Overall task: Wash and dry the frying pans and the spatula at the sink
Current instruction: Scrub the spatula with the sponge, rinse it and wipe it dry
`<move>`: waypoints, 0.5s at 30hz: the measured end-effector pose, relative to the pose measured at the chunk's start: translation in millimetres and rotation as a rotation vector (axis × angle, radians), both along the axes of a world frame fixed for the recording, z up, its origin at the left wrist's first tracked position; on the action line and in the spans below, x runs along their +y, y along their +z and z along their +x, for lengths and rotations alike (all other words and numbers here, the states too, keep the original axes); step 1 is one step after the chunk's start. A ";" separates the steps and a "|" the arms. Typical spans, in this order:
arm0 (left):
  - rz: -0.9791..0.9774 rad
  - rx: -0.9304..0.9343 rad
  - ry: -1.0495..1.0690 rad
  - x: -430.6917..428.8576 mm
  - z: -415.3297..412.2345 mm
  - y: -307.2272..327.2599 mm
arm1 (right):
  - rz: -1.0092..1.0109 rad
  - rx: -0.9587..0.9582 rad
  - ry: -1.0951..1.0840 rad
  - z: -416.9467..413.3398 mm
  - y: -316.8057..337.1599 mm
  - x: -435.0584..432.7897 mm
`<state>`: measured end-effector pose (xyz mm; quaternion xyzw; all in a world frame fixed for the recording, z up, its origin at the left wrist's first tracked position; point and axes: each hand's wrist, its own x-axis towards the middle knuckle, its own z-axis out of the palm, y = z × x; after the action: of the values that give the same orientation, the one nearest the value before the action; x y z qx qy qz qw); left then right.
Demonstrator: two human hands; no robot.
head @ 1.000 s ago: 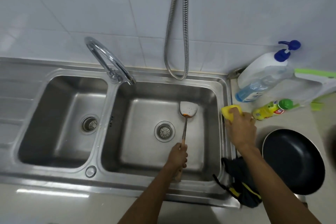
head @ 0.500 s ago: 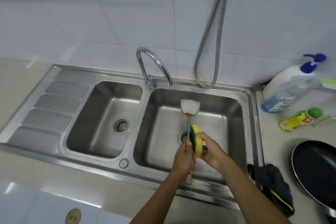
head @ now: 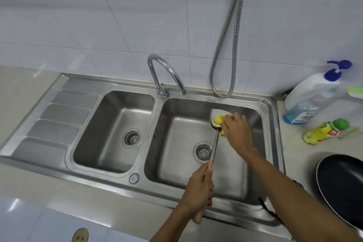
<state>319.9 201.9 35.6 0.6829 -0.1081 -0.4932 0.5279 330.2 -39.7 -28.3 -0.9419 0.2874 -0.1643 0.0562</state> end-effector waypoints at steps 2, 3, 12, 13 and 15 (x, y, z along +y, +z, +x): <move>-0.003 -0.002 -0.030 -4.3 0.6 5.4 | 0.037 -0.029 -0.043 7.4 9.8 -14.9; 0.002 -0.016 -0.041 -7.0 2.2 6.9 | 0.084 -0.028 -0.058 10.3 13.4 -12.9; 0.019 -0.089 -0.062 -9.4 -3.7 5.9 | 0.150 0.045 -0.032 15.4 17.7 -28.7; 0.015 -0.087 -0.058 -9.8 -0.8 6.7 | 0.099 0.102 0.100 16.7 13.8 -15.8; 0.010 -0.084 -0.059 -6.9 5.8 5.3 | -0.019 0.168 0.322 11.9 5.4 -12.8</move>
<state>325.8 195.0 40.9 0.7021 -0.1479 -0.4800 0.5048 342.1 -52.5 -22.9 -0.9867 0.1349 -0.0766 0.0484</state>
